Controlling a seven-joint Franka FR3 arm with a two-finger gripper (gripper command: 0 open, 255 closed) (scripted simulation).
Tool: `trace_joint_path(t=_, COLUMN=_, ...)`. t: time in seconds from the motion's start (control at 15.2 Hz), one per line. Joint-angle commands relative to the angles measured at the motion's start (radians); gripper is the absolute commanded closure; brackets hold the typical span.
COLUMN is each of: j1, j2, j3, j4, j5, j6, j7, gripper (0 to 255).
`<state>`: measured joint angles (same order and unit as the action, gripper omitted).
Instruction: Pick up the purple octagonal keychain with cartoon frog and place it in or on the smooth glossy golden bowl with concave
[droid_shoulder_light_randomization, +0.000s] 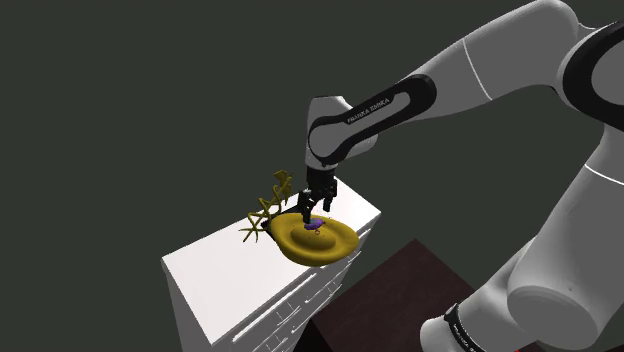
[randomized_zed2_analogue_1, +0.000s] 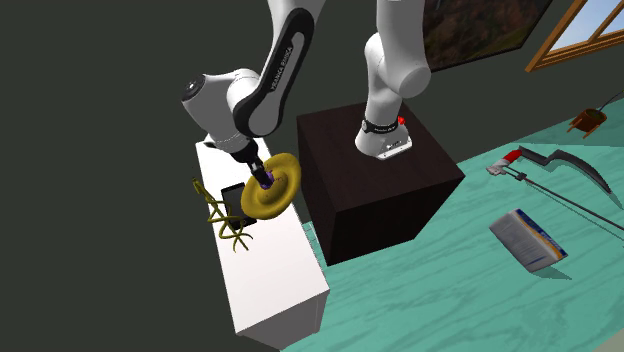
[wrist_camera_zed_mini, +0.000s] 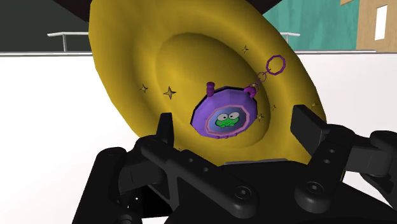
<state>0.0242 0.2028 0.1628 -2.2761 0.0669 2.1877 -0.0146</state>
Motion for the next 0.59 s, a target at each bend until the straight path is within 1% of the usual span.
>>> trace_joint_path(t=0.0, j1=-0.002, j2=-0.027, j3=0.000, j4=0.034, j5=0.002, j6=-0.061, j7=0.000, gripper=0)
trace_joint_path(t=0.07, j1=-0.004, j2=-0.037, j3=-0.001, j4=0.050, j5=0.002, j6=-0.088, j7=-0.001, gripper=0)
trace_joint_path(t=0.53, j1=-0.004, j2=-0.037, j3=-0.001, j4=0.050, j5=0.002, j6=-0.088, j7=-0.001, gripper=0)
